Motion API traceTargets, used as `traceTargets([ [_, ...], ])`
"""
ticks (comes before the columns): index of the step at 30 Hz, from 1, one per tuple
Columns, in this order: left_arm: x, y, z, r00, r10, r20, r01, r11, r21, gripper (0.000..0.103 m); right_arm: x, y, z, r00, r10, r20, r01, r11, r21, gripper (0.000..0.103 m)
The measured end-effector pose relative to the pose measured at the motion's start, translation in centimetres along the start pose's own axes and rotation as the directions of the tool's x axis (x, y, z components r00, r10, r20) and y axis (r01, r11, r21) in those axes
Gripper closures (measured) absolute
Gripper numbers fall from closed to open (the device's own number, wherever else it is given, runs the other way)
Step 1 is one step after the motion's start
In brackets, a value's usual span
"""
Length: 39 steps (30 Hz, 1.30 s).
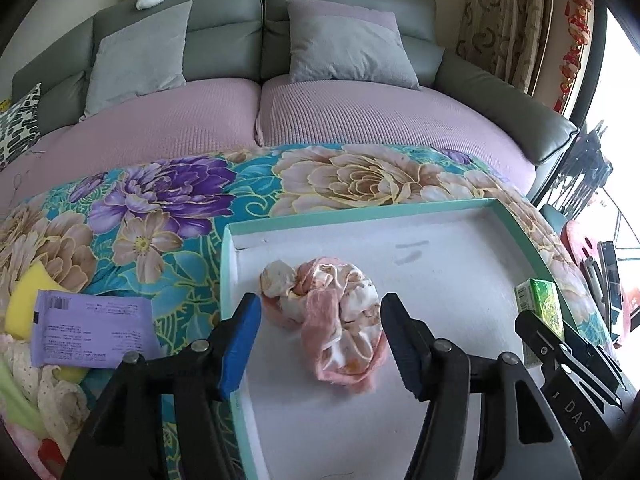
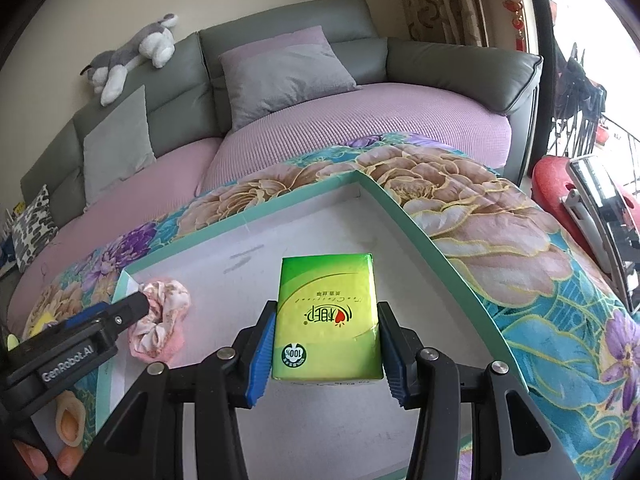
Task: Organize soft objects
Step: 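Carry both items over the white tray and open both tools to release, then withdraw both tools from the tray back toward the pile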
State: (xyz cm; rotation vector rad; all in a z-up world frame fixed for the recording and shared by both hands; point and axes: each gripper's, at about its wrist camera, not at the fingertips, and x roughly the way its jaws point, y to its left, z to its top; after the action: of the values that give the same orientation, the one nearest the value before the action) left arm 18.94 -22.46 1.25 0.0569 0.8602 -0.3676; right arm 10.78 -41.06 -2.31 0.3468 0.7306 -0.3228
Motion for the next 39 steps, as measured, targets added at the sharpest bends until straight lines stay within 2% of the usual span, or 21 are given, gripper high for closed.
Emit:
traceTargets([
  [1,-0.1,0.0,0.0,1.000,0.005,0.000,-0.005,1.000,0.000,0.038,0.0,0.0,0.0,1.000,-0.002,-0.002,0.002,1.000,-0.002,0.052],
  [5,-0.5,0.5,-0.1,1.000,0.010,0.006,-0.010,1.000,-0.012,0.022,0.0,0.1,0.1,1.000,-0.001,-0.016,0.001,1.000,-0.001,0.048],
  [8,-0.7,0.9,-0.1,1.000,0.012,0.011,-0.012,0.999,-0.031,0.020,-0.2,0.2,0.1,1.000,-0.005,-0.016,0.005,1.000,-0.001,0.046],
  [11,-1.0,1.6,-0.2,1.000,0.018,0.015,-0.017,0.998,-0.061,0.012,-0.1,0.3,0.1,1.000,-0.005,-0.021,0.004,1.000,-0.007,0.045],
  [12,-1.1,1.8,-0.2,1.000,0.020,0.017,-0.018,0.997,-0.070,0.011,-0.1,0.4,0.0,1.000,-0.010,-0.025,0.009,1.000,-0.012,0.044],
  [15,-1.5,2.3,-0.3,0.999,0.024,0.027,-0.021,0.996,-0.084,0.011,0.0,0.5,0.0,0.999,-0.024,-0.029,0.024,1.000,-0.019,0.027],
  [18,-1.8,2.7,-0.5,0.999,0.031,0.033,-0.028,0.995,-0.093,0.011,0.0,0.5,0.0,0.999,-0.021,-0.028,0.021,1.000,-0.019,0.024],
  [20,-1.9,3.1,-0.6,0.999,0.027,0.031,-0.023,0.994,-0.103,0.010,-0.1,0.5,0.0,1.000,-0.017,-0.025,0.016,1.000,-0.020,0.018],
  [24,-2.2,3.7,-0.8,0.999,0.009,0.035,-0.004,0.992,-0.124,0.010,-0.2,0.4,0.1,1.000,0.007,-0.016,-0.007,1.000,-0.002,0.012],
  [27,-2.6,4.1,-0.8,0.999,0.005,0.041,0.001,0.991,-0.131,0.010,-0.5,0.2,0.2,1.000,0.022,-0.005,-0.022,0.999,0.024,0.000],
  [35,-4.9,6.1,-1.3,0.998,0.015,0.068,-0.001,0.979,-0.205,0.010,-1.6,0.7,0.3,0.999,0.046,0.013,-0.046,0.998,0.034,0.000],
  [39,-6.5,7.4,-1.7,0.995,0.029,0.096,-0.005,0.971,-0.238,0.010,-1.9,1.8,0.0,0.995,0.102,-0.014,-0.102,0.994,0.026,0.000],
])
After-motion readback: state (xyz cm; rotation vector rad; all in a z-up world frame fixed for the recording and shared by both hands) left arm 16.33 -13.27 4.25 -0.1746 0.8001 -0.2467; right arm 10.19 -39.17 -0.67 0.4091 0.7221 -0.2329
